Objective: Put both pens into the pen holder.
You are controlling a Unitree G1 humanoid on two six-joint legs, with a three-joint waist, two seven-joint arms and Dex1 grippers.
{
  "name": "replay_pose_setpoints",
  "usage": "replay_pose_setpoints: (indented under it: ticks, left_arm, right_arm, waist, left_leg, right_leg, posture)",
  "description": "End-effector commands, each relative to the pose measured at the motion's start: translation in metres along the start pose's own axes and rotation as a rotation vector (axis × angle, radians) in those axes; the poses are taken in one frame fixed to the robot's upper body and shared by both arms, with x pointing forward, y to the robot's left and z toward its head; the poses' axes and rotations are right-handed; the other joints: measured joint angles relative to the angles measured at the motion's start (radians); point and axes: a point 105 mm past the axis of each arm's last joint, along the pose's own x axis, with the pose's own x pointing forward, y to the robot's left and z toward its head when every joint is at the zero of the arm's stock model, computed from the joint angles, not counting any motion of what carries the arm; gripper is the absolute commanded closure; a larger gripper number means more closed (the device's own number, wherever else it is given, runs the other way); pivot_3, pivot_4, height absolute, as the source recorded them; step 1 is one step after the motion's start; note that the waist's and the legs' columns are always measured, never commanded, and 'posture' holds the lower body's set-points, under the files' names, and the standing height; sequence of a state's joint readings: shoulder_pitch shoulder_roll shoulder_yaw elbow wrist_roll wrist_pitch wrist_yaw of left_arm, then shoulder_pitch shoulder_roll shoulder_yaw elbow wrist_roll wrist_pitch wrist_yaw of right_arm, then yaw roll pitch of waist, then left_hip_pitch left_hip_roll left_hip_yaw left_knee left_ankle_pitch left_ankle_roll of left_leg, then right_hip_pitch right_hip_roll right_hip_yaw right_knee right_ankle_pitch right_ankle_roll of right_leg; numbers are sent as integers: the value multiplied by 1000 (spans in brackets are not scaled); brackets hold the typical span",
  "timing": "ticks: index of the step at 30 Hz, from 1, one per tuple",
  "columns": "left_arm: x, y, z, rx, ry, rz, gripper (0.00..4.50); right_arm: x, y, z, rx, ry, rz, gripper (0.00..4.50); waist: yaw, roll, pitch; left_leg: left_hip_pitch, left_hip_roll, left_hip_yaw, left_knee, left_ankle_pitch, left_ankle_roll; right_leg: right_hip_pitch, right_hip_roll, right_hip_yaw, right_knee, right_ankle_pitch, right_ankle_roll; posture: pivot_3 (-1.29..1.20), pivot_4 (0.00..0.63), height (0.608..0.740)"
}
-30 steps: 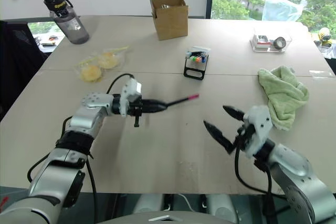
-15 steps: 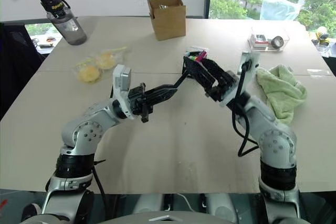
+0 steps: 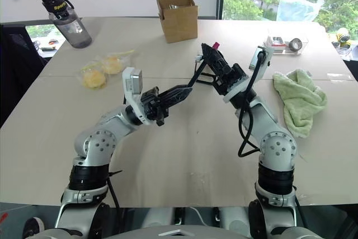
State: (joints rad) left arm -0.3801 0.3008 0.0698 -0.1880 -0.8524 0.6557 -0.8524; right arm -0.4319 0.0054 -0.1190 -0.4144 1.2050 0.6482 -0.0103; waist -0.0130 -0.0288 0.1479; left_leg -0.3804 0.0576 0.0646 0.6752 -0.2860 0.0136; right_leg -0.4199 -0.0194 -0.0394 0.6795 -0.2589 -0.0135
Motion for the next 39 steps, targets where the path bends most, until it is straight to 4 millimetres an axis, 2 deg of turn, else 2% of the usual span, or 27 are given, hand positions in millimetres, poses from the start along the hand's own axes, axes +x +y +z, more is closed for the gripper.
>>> replay_pose_setpoints:
  ticks: [1, 2, 3, 5, 6, 7, 9, 13, 17, 20, 25, 29, 32, 39]
  left_arm:
    - [3, -8, 4, 22, -12, -12, 4011]
    - [3, -7, 4, 27, -10, -3, 3506]
    - [2, -5, 5, 33, -7, 8, 3233]
    - [-4, -2, 5, 68, 34, 37, 2403]
    - [-11, -1, 2, 112, 96, 45, 1857]
    - [-18, -1, -2, 153, 161, 49, 1548]
    - [-37, 1, 0, 227, 257, 77, 1548]
    - [-63, 8, 29, 431, 372, 175, 1548]
    - [-64, 2, 56, 590, 395, 221, 1548]
    - [-59, -8, 64, 624, 380, 228, 1548]
    - [-64, -21, 55, 622, 423, 276, 1548]
    - [-70, -22, 58, 603, 353, 365, 1548]
    - [-76, -27, 54, 562, 315, 391, 1548]
    - [-70, -32, 61, 543, 224, 399, 1548]
  right_arm:
    - [3, 17, 10, -25, -47, 53, 4471]
    - [4, 17, 11, -34, -45, 58, 4471]
    - [5, 18, 12, -45, -42, 63, 4471]
    - [8, 20, 16, -132, -13, 93, 4471]
    - [10, 24, 15, -240, 29, 133, 4471]
    - [10, 27, 13, -348, 75, 175, 4471]
    - [12, 30, 9, -593, 162, 257, 4471]
    - [23, 41, 11, -1045, 188, 472, 4471]
    - [35, 52, -1, -1440, 126, 741, 4471]
    - [41, 52, -11, -1605, 60, 878, 4471]
    - [48, 31, -26, -1742, 15, 1000, 4471]
    - [51, 11, -34, -1787, 34, 1024, 4471]
    - [55, -2, -34, -1782, 58, 990, 4471]
    - [66, -18, -30, -1708, 84, 864, 4471]
  waist:
    - [0, 0, 0]
    - [0, 0, 0]
    - [0, 0, 0]
    - [-1, 1, 0]
    - [-1, 1, 1]
    - [-4, 1, 1]
    - [-5, 3, 2]
    - [-2, 5, 5]
    - [-1, 5, 6]
    - [-1, 4, 7]
    - [-3, 1, 9]
    - [-2, 1, 11]
    - [-6, 1, 11]
    - [-4, 1, 11]
  left_leg:
    - [0, 0, 0, 0, 0, 0]
    - [0, 0, 0, 0, 0, 1]
    - [0, 0, 0, 0, -1, 1]
    - [0, 0, 0, 0, -1, 1]
    - [0, 0, 0, 0, -1, 1]
    - [0, 0, 0, 0, -1, 1]
    - [1, -1, 1, -3, -1, 2]
    - [0, -1, 1, -5, -1, 2]
    - [-1, 0, 1, -5, -1, 2]
    - [-1, 0, 3, -6, -1, 1]
    - [-1, 0, 6, -5, 1, -3]
    - [0, 0, 6, -5, 2, -3]
    - [1, 0, 7, -5, 2, -3]
    - [1, 0, 7, -5, 2, -3]
  right_leg:
    - [0, 0, 0, 0, 0, 0]
    - [0, 0, 0, 0, 0, 0]
    - [0, 0, 0, 0, 0, 0]
    - [0, 0, 0, 0, 0, 0]
    - [0, 0, 0, 0, 0, 0]
    - [0, 1, 0, 0, 0, 0]
    - [-1, 2, 1, -1, 0, 0]
    - [-3, 3, 1, -1, 0, 0]
    - [-5, 2, 1, -2, 0, 0]
    - [-5, 1, 2, -2, 0, 0]
    - [-5, -2, 5, -2, 0, 0]
    - [-5, -3, 4, -1, 0, 0]
    - [-5, -3, 5, 0, 0, -1]
    - [-5, -4, 5, 0, 0, -1]
  posture:
    - [0, 150, 736]
    - [0, 150, 736]
    - [0, 150, 736]
    - [0, 150, 736]
    - [0, 150, 736]
    - [0, 150, 736]
    - [0, 150, 736]
    - [0, 150, 736]
    - [0, 150, 736]
    - [0, 150, 736]
    - [0, 150, 736]
    - [0, 150, 736]
    - [0, 150, 736]
    - [0, 150, 736]
